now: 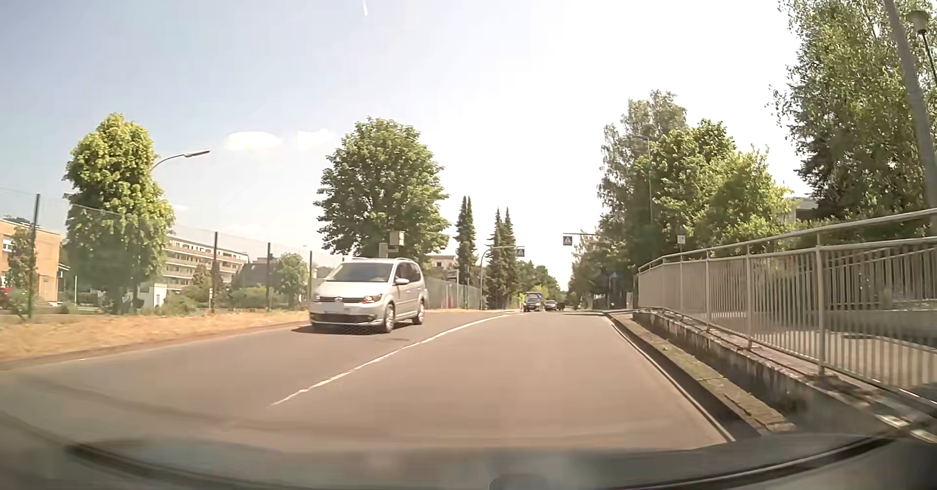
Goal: Follow the waypoints while adhering to traffic rules and regulations
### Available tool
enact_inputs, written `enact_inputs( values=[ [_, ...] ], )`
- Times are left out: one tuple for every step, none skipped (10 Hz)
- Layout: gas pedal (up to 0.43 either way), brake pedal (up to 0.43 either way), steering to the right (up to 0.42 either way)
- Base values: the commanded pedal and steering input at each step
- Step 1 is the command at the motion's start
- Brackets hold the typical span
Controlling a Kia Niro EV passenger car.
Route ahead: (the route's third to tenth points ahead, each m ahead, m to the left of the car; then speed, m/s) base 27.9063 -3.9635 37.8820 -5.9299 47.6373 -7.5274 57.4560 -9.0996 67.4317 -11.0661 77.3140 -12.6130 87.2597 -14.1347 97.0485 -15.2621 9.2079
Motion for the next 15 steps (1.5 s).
enact_inputs(
  values=[
    [0.228, 0.000, 0.103],
    [0.220, 0.000, 0.094],
    [0.209, 0.000, 0.088],
    [0.209, 0.000, 0.083],
    [0.189, 0.000, 0.076],
    [0.177, 0.000, 0.068],
    [0.177, 0.000, 0.058],
    [0.169, 0.000, 0.050],
    [0.169, 0.000, 0.046],
    [0.169, 0.000, 0.041],
    [0.169, 0.000, 0.036],
    [0.169, 0.000, 0.027],
    [0.169, 0.000, 0.015],
    [0.169, 0.000, 0.008],
    [0.169, 0.000, 0.007]
  ],
)
